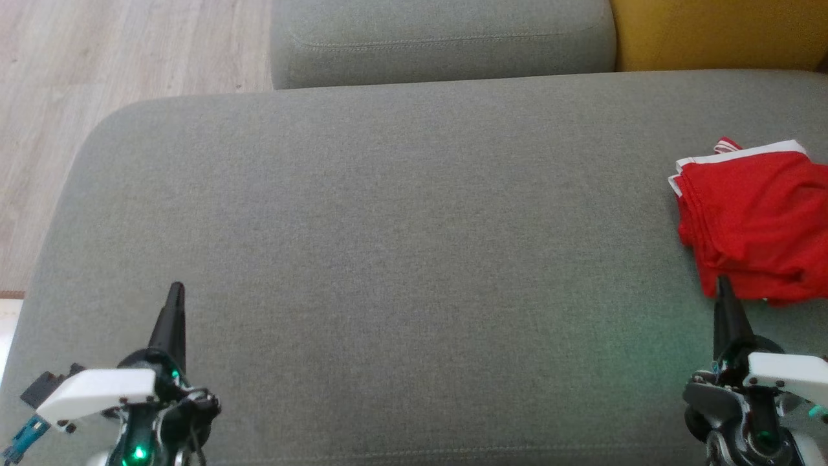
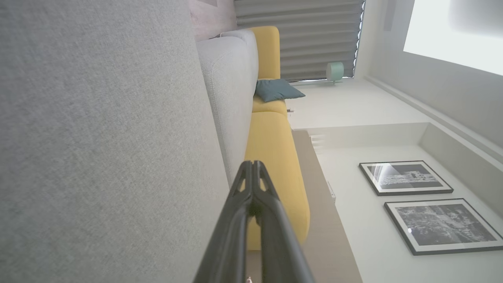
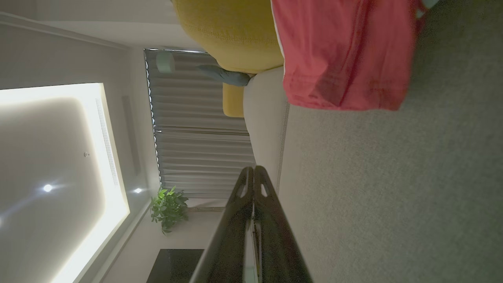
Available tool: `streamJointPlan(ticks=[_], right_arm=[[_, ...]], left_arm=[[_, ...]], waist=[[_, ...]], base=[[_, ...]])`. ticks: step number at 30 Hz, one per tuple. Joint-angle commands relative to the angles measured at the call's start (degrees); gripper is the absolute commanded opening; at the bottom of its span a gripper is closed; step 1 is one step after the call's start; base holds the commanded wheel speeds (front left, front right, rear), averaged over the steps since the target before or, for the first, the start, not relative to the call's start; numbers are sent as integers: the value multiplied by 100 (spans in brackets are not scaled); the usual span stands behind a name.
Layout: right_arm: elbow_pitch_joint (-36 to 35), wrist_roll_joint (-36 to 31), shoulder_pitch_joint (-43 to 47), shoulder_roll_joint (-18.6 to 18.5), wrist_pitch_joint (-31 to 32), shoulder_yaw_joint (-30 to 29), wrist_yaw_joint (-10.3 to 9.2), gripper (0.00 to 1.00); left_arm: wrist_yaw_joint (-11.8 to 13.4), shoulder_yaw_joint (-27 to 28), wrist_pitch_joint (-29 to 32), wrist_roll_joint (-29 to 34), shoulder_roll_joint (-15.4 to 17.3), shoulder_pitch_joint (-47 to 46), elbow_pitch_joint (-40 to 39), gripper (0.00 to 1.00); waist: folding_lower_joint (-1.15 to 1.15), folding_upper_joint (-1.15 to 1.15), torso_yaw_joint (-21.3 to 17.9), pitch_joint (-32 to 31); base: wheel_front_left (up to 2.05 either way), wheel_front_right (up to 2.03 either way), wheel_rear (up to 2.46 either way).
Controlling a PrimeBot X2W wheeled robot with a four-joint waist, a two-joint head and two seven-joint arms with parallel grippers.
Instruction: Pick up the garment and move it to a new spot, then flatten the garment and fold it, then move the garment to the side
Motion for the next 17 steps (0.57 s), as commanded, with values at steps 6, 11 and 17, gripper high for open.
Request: streamJointPlan(ticks=[6, 11, 17], right_arm=[[-113, 479, -381, -90, 91, 35, -4, 0], [-105, 511, -385, -80, 108, 15, -4, 0], [-104, 498, -387, -69, 121, 0, -4, 0]], left_arm=[[-90, 315, 123, -450, 33, -367, -125, 0], [-96, 336, 142, -484, 23, -372, -120, 0], [-96, 346, 151, -475, 15, -372, -120, 0]], waist=[[0, 0, 5, -29], [0, 0, 6, -33], [0, 0, 6, -33]], base=[[0, 0, 0], [0, 0, 0], [0, 0, 0]])
